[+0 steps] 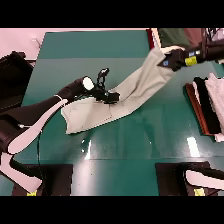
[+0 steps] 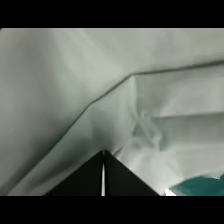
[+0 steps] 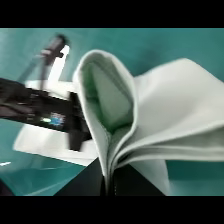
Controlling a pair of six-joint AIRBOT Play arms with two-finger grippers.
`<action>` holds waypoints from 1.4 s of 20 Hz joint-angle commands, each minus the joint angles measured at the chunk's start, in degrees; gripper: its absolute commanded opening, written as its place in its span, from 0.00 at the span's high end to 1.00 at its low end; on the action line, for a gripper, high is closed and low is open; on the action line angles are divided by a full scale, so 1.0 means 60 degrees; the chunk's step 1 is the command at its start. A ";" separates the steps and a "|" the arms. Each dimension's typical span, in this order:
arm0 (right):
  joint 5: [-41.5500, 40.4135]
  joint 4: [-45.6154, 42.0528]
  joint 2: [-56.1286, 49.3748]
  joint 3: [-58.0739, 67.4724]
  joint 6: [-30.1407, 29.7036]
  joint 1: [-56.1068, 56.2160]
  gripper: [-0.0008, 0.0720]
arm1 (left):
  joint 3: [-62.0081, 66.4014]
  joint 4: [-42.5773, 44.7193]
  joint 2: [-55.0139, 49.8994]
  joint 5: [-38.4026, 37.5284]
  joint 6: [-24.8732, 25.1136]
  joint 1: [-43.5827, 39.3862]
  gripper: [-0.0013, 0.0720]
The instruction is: Fold the shirts.
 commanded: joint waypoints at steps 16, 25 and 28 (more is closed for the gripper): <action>-0.4932 0.0211 -0.3158 0.1694 0.0900 0.7832 0.53 | 0.1158 0.3370 0.5348 -0.1293 -0.0648 0.5104 0.95; -0.2102 -0.3807 -0.2623 0.0353 0.1337 0.5362 0.51 | 0.1111 0.3344 0.5716 -0.2186 -0.0022 0.4976 0.95; -0.0816 -0.3075 -0.2863 -0.0790 0.1330 0.3140 0.04 | 0.1111 0.3348 0.5708 -0.2160 0.0044 0.4433 0.95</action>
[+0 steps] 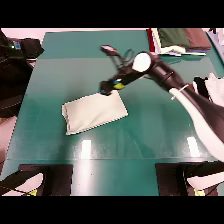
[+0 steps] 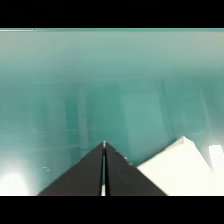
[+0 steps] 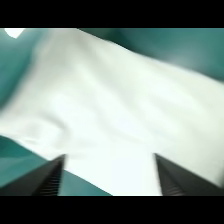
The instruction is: Fold the shirts.
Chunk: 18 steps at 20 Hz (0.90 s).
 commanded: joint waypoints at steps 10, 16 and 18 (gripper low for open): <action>0.0328 0.3778 -0.2681 -0.1348 -0.0783 -0.2040 0.21 | -0.0018 -0.0364 -0.0747 0.0025 0.0117 -0.1475 0.95; 0.0251 0.4473 -0.3891 0.0386 -0.1355 -0.0463 0.84 | -0.0022 -0.0641 -0.0805 0.0044 0.0117 -0.1548 0.95; 0.0058 0.4393 -0.3781 0.0871 -0.1461 -0.0463 0.96 | -0.0022 -0.0703 -0.0805 0.0025 0.0113 -0.1548 0.95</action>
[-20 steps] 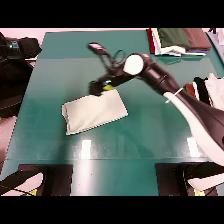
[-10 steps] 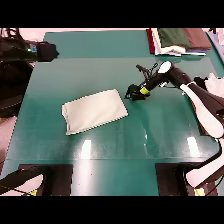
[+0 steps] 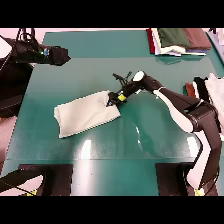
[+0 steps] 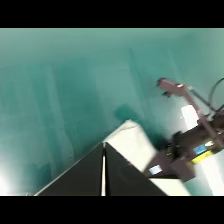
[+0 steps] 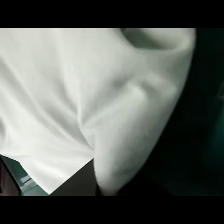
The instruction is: Fold the shirts.
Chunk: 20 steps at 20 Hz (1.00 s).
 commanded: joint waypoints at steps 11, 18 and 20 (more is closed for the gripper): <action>0.0273 -0.3610 0.3111 0.1475 0.0849 -0.5665 0.96 | 0.0000 -0.0277 -0.0022 0.0499 0.0240 -0.1974 0.95; -0.0189 -0.3326 0.3555 0.1486 0.0933 -0.9701 0.96 | 0.0000 -0.0379 -0.0022 0.0565 -0.0080 -0.2157 0.95; -0.0506 -0.3326 0.3559 0.1490 0.0947 -1.0127 0.96 | 0.0000 -0.0379 -0.0022 0.0572 -0.0084 -0.2157 0.95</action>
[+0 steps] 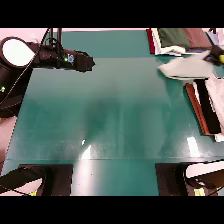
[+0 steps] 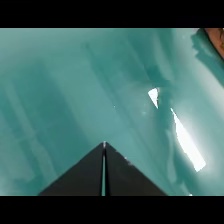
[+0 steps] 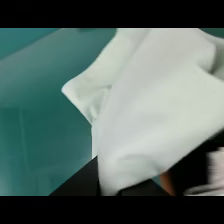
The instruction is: Fold the shirts.
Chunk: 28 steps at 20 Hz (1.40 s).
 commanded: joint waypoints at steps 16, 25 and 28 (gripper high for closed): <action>-0.0310 0.0284 0.2237 0.1016 -0.0251 -0.1978 0.96 | 0.0000 0.0062 -0.0004 -0.0051 0.0011 -0.0044 0.95; 0.2342 -0.1515 0.4095 -0.1195 -0.0641 -0.3796 0.96 | 0.0000 0.0066 -0.0004 -0.0055 0.0259 -0.0044 0.95; 0.2422 -0.2929 0.4794 -0.2889 -0.0641 -0.4124 0.82 | 0.0000 0.0058 -0.0004 -0.0069 0.0372 -0.0044 0.95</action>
